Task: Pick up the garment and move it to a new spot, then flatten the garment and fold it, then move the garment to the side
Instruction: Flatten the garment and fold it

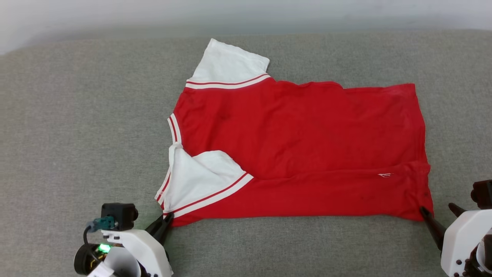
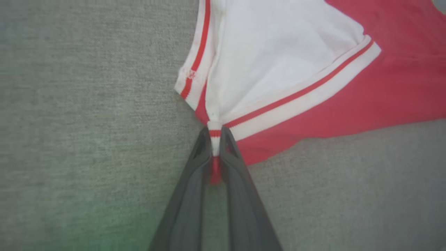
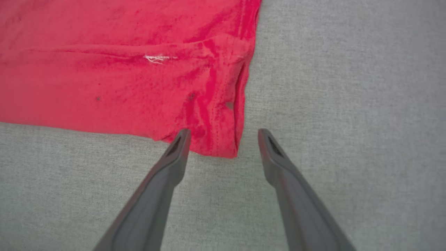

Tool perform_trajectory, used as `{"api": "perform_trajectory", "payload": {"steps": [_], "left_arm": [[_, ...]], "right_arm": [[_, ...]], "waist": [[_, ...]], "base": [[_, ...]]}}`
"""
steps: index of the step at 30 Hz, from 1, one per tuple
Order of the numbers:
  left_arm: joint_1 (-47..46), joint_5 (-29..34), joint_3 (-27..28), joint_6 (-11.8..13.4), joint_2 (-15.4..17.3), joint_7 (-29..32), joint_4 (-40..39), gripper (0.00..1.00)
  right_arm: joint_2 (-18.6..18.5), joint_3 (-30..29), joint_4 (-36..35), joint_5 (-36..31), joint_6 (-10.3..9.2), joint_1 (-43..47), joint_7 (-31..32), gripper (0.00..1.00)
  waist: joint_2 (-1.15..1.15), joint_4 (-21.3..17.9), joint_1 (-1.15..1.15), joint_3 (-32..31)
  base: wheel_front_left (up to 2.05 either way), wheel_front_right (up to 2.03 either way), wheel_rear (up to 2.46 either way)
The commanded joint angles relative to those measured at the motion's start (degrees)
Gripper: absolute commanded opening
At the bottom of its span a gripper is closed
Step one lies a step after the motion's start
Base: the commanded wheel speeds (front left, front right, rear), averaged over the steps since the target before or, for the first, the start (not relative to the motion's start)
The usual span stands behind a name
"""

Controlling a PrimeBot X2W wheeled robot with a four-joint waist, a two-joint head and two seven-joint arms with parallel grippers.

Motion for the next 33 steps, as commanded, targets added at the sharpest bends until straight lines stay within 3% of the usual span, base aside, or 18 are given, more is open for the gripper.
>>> {"api": "perform_trajectory", "payload": {"steps": [1, 13, 23, 24, 26, 33], "left_arm": [[1.5, 0.0, -0.6, -0.2, -0.4, 0.0, 0.5, 0.00], [1.8, 1.0, 1.2, 1.5, 1.8, -1.7, -13.0, 0.00], [1.8, 1.5, 0.5, 2.2, 2.6, -0.6, -16.3, 0.00], [1.7, 1.5, 0.4, 2.2, 2.7, -0.5, -16.3, 0.00], [1.7, 1.6, 0.4, 2.4, 3.1, -0.1, -16.0, 0.00], [3.1, 1.0, -0.1, 2.4, 4.2, 1.2, -15.0, 0.00]], "right_arm": [[-0.2, 0.1, 0.1, -0.4, -0.05, 0.1, 0.1, 1.00], [1.5, -2.5, 7.7, -4.2, -0.05, -2.2, 1.3, 1.00], [2.8, -1.8, 15.0, -4.3, -0.05, -4.0, 1.2, 1.00], [2.9, -1.7, 15.8, -4.5, -0.05, -4.1, 1.4, 0.51], [3.0, -1.6, 16.8, -4.7, -0.05, -4.1, 1.3, 0.00], [2.0, -2.9, 17.2, -3.5, -0.07, -4.7, 0.0, 0.00]], "waist": [[0.00, 0.4, 0.00, -0.6], [0.00, 3.2, 0.00, -0.6], [0.00, 4.6, 0.00, 1.4], [0.00, 4.7, 0.00, 1.5], [0.00, 4.8, 0.00, 1.5], [0.00, 4.1, 0.00, -0.6]], "base": [[0.00, 0.00, 0.00], [0.00, 0.00, 0.00], [0.00, 0.00, 0.00], [0.00, 0.00, 0.00], [0.00, 0.00, 0.00], [0.00, 0.00, 0.00]]}}
